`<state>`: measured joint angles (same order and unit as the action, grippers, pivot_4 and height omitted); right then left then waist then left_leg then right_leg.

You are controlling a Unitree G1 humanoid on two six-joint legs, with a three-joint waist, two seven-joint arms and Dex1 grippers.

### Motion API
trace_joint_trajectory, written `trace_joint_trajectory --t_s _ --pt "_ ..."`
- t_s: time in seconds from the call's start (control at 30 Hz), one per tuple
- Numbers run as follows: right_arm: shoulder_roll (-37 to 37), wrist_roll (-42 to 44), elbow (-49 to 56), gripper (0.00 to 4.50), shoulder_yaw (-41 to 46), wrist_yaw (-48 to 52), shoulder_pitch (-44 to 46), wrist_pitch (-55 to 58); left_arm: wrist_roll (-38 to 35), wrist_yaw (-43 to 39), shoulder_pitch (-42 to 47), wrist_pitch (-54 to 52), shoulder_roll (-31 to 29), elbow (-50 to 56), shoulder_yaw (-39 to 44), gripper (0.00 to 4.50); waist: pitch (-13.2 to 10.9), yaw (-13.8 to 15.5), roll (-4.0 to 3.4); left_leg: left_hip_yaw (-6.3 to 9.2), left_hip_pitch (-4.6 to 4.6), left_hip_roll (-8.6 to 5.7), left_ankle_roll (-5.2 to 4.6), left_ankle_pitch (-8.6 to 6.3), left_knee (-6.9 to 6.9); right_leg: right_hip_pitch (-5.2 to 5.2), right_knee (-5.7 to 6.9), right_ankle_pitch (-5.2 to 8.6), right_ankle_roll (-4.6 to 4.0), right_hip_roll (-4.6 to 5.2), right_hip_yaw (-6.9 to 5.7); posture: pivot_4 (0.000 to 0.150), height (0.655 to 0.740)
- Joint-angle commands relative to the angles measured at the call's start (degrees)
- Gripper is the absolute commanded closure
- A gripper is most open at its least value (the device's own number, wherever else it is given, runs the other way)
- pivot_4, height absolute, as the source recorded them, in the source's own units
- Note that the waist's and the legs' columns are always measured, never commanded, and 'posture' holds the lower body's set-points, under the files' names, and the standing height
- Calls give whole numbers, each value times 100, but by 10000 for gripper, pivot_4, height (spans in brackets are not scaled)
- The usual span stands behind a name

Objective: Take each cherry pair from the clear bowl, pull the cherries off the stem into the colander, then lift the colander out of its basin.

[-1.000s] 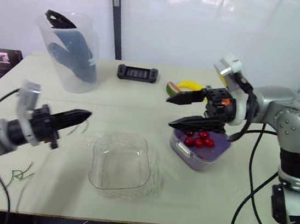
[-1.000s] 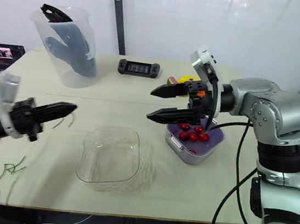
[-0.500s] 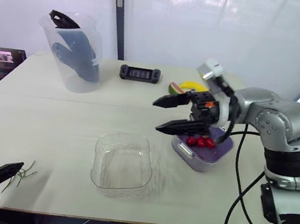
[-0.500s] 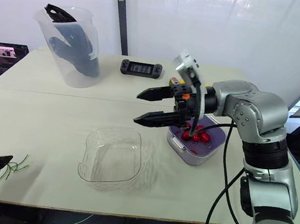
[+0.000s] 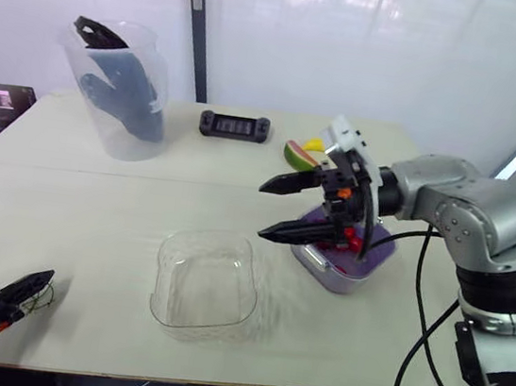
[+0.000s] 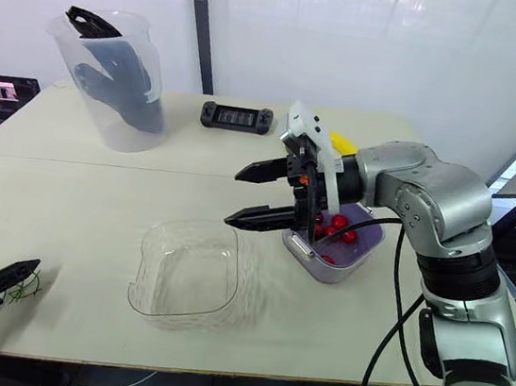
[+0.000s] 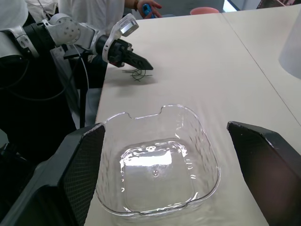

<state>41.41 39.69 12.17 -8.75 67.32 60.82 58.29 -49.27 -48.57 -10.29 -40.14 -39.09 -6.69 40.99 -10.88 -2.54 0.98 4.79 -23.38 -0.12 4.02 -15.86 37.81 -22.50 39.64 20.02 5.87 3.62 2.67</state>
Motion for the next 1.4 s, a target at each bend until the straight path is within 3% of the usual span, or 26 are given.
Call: trace_joint_trajectory --t_s 0.03,0.2,0.4,0.53,0.7,0.87,1.07,1.4 --pt "67 100 182 0 214 -74 0 9 -5 -66 99 38 -184 -30 120 26142 0 4 0 0 0 -1 0 0 0 1 0 0 0 2 0 1500 7400" --pt "78 172 210 0 273 -129 -43 42 -198 -48 239 5 -227 174 306 410 0 5 0 -1 0 -2 0 0 0 1 -1 0 0 4 0 1500 7400" --pt "115 257 179 0 324 -124 -51 43 -455 -47 386 -37 -473 754 619 410 1 5 1 0 -1 -2 0 0 0 0 -1 0 0 5 0 1500 7400" --pt "243 269 225 0 342 -119 -132 56 -779 -414 514 -364 -1075 1583 470 410 0 20 1 0 -1 -2 0 0 -1 2 -2 0 0 6 1 1500 7400" --pt "462 342 354 0 427 -219 -278 194 -888 -935 910 -552 -1856 2290 -59 410 -3 16 -6 -2 -1 -4 0 0 -4 7 -9 -1 1 6 0 1500 7400" --pt "943 475 694 0 700 -492 -646 641 -459 -1138 2352 -244 -2404 2459 -1320 410 -5 16 -4 2 -3 -3 0 0 -12 3 -10 -1 2 -12 -5 1500 7400" --pt "1609 806 1320 0 1612 -1129 -1608 1477 -661 -1294 3699 -509 -2106 2355 -2376 410 -9 13 -7 -8 -6 -9 -4 -2 -12 5 -16 -2 4 -16 -3 1500 7400" --pt "2963 1054 2268 0 3864 -1374 -3808 2531 71 -2135 4700 -136 -1577 1677 -3530 410 -10 37 -11 -11 -6 -11 -5 -2 -3 15 -16 -2 3 -43 -2 1500 7400"
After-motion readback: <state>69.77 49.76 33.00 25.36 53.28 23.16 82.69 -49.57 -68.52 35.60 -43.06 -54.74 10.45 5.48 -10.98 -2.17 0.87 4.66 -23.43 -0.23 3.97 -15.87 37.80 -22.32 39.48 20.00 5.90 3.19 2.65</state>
